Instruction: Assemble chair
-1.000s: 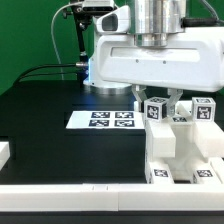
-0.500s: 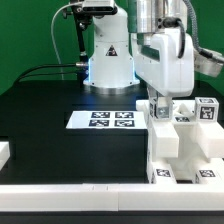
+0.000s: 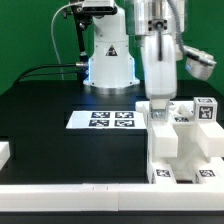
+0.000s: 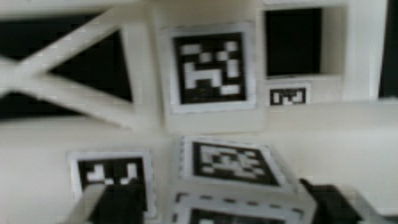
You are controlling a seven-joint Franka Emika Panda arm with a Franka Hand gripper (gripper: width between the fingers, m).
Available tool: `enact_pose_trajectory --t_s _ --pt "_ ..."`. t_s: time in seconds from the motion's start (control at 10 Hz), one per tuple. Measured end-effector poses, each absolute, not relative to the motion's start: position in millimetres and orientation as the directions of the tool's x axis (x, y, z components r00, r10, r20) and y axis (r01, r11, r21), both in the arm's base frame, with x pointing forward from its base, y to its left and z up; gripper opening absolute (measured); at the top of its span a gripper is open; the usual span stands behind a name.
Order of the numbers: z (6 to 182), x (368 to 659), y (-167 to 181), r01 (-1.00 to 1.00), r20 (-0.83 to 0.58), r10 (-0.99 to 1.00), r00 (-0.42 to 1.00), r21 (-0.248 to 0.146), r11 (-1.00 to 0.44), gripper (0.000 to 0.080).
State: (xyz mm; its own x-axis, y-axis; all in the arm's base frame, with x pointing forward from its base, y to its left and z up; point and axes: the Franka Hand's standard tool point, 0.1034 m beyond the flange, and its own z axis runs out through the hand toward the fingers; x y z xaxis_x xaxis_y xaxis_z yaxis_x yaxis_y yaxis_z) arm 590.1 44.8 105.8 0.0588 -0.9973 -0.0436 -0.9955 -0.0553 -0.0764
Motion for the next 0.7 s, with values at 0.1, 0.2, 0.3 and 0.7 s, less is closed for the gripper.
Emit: enact_pose_trajectory --t_s 0.1,0.2,0.3,0.7 --pt "106.5 590.4 48.6 -0.982 -0.029 -0.984 0.176 -0.081 -0.173 0.0477" --pt "108.3 590.7 51.3 -0.919 -0.010 -0.921 0.390 -0.075 -0.388 0.0609" --pt "108.6 589.9 53.3 -0.847 -0.008 -0.849 0.528 -0.065 -0.527 0.0637" --pt "107.9 590.3 50.1 -0.583 0.025 -0.585 0.811 -0.063 -0.810 0.0649"
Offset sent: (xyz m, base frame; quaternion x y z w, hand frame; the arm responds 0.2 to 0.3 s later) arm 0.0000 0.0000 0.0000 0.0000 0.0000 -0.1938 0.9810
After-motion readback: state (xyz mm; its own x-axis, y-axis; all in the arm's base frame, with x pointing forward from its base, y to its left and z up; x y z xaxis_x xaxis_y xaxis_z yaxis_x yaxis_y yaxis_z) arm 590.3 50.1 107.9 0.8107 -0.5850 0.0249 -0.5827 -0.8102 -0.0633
